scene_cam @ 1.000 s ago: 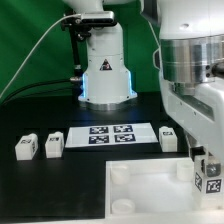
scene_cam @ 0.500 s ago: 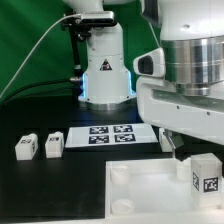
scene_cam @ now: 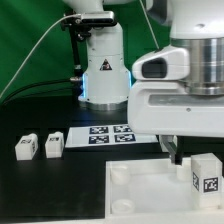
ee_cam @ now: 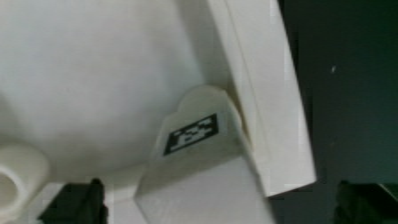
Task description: Assemble one leg
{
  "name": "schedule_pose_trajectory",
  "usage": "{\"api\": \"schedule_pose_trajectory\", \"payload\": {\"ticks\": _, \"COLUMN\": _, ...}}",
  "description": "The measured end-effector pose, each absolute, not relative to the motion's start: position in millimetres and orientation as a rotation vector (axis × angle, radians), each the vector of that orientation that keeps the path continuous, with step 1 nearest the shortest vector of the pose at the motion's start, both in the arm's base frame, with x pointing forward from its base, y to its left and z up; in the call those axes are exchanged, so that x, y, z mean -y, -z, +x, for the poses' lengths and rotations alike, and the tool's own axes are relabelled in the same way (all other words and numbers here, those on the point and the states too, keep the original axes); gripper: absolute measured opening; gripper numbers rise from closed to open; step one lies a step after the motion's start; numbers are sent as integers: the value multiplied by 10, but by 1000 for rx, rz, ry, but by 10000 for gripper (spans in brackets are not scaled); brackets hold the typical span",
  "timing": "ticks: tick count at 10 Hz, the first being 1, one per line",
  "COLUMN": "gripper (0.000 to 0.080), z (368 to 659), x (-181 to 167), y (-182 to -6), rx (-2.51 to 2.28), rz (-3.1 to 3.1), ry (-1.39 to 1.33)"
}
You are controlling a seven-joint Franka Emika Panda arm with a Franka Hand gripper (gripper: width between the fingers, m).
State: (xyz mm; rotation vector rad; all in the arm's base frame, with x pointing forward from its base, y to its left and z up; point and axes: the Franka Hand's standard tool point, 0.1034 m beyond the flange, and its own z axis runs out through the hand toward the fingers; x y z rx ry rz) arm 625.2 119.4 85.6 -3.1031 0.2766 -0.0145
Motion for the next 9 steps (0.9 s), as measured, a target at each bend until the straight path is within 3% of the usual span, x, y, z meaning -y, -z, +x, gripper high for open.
{"api": "schedule_pose_trajectory", "payload": {"ticks": 3, "gripper": 649, "z": 6256, "x": -1081, "y": -823, "rx": 291, "rz": -3101, "ry": 17}}
{"api": "schedule_pose_trajectory", "payload": {"ticks": 5, "gripper": 649, "z": 6254, "x": -1097, "y": -823, "rx": 167, "rz": -3109, "ry": 15}}
{"api": "schedule_pose_trajectory", "payload": {"ticks": 6, "gripper": 518, "z": 6256, "x": -1085, "y": -823, "rx": 167, "rz": -3110, "ry": 15}}
{"api": "schedule_pose_trajectory", "payload": {"ticks": 7, "gripper": 518, "z": 6256, "x": -1085, "y": -823, "rx": 94, "rz": -3111, "ry": 14}}
{"api": "schedule_pose_trajectory", "payload": {"ticks": 8, "gripper": 379, "z": 6255, "x": -1093, "y": -823, "rx": -83, "rz": -3110, "ry": 11}}
{"api": "schedule_pose_trajectory", "payload": {"ticks": 9, "gripper": 291, "z": 6254, "x": -1094, "y": -822, "rx": -231, "rz": -3102, "ry": 9}}
